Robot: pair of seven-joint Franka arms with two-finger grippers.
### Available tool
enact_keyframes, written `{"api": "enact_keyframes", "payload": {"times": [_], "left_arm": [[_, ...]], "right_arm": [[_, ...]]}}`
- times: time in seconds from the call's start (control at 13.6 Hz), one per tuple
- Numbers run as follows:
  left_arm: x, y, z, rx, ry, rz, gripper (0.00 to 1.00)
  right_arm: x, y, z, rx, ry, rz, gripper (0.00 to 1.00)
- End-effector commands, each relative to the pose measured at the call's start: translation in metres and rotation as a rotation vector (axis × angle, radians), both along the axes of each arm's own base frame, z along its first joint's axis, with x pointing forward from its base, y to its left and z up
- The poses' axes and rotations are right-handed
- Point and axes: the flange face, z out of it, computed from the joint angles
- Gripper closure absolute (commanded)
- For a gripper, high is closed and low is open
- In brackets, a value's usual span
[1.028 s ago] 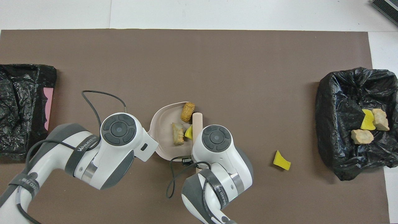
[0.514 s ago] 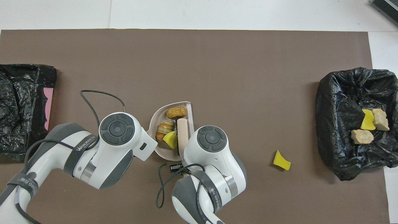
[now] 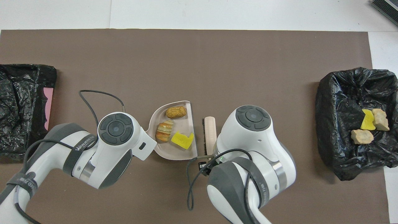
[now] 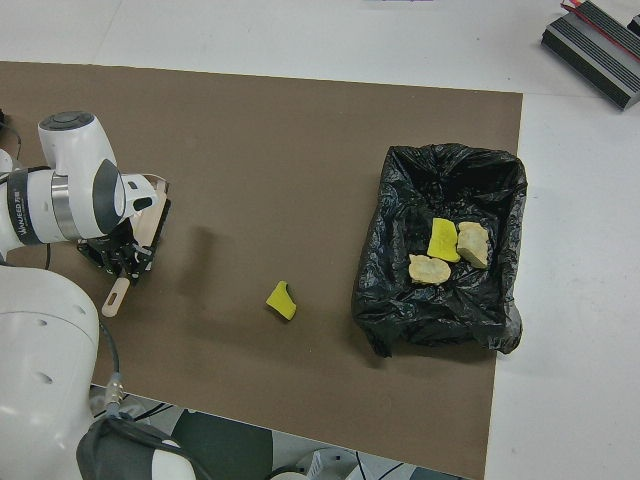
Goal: Sweep and dump trash in bin
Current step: 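Lift the brush away from the dustpan with the right gripper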
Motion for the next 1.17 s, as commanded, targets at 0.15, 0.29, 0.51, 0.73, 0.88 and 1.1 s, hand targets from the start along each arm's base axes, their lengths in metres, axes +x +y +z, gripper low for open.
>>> {"api": "enact_keyframes", "payload": {"times": [0.15,0.29,0.51,0.73,0.88,1.1], "left_arm": [[-0.007,0.011,-0.001,0.006,-0.019,0.002,1.00],[-0.014,0.009,-0.001,0.012,-0.011,-0.004,1.00],[-0.021,-0.002,-0.002,0.016,-0.005,-0.025,1.00],[-0.035,-0.007,-0.002,0.020,0.000,-0.040,1.00],[-0.037,-0.009,-0.003,0.019,-0.003,-0.033,1.00],[-0.038,-0.012,-0.003,0.018,-0.004,-0.039,1.00]], "right_arm": [[-0.014,-0.071,-0.013,-0.206,0.069,-0.042,1.00],[-0.024,-0.095,-0.019,-0.301,0.092,-0.119,1.00],[-0.055,-0.121,-0.027,-0.465,0.127,-0.209,1.00],[-0.077,-0.150,-0.034,-0.588,0.148,-0.302,1.00],[-0.120,-0.162,-0.050,-0.612,0.101,-0.344,1.00],[-0.150,-0.177,-0.068,-0.594,0.062,-0.359,1.00]]}}
